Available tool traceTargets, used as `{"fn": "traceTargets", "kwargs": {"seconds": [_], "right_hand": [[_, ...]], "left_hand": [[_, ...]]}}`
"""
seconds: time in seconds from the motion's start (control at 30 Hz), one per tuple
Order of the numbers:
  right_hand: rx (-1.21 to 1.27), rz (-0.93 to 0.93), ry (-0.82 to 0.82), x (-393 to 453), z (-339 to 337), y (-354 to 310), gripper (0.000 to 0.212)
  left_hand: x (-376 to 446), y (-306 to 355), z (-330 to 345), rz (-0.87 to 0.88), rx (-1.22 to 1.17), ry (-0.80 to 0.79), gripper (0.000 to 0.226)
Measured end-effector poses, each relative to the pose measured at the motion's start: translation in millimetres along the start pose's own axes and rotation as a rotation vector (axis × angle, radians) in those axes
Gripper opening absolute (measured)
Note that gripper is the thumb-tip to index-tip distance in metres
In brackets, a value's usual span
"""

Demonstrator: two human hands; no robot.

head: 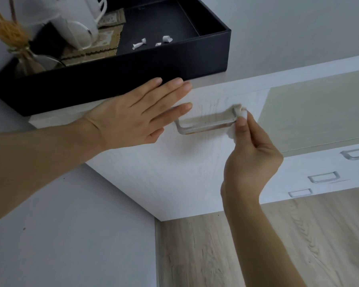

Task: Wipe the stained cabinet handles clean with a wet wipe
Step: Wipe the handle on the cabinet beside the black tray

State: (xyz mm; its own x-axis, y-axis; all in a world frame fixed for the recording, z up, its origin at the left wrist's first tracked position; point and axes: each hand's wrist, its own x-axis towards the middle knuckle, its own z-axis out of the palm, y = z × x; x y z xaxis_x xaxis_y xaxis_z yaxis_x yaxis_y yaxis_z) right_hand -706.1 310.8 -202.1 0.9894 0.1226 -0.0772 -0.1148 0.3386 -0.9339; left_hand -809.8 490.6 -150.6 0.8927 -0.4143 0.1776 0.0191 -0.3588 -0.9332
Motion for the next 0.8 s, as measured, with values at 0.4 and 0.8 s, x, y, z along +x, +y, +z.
{"fn": "traceTargets", "kwargs": {"seconds": [0.4,0.8], "right_hand": [[0.008,0.071,0.073,8.3,-10.5,-7.9,0.013],[0.067,0.071,0.177,-20.4,16.4,0.1,0.005]], "left_hand": [[1.2,-1.7,-1.4,0.007,0.018,0.012,0.061],[0.7,-1.6,0.6,0.005,0.031,-0.003,0.061]]}}
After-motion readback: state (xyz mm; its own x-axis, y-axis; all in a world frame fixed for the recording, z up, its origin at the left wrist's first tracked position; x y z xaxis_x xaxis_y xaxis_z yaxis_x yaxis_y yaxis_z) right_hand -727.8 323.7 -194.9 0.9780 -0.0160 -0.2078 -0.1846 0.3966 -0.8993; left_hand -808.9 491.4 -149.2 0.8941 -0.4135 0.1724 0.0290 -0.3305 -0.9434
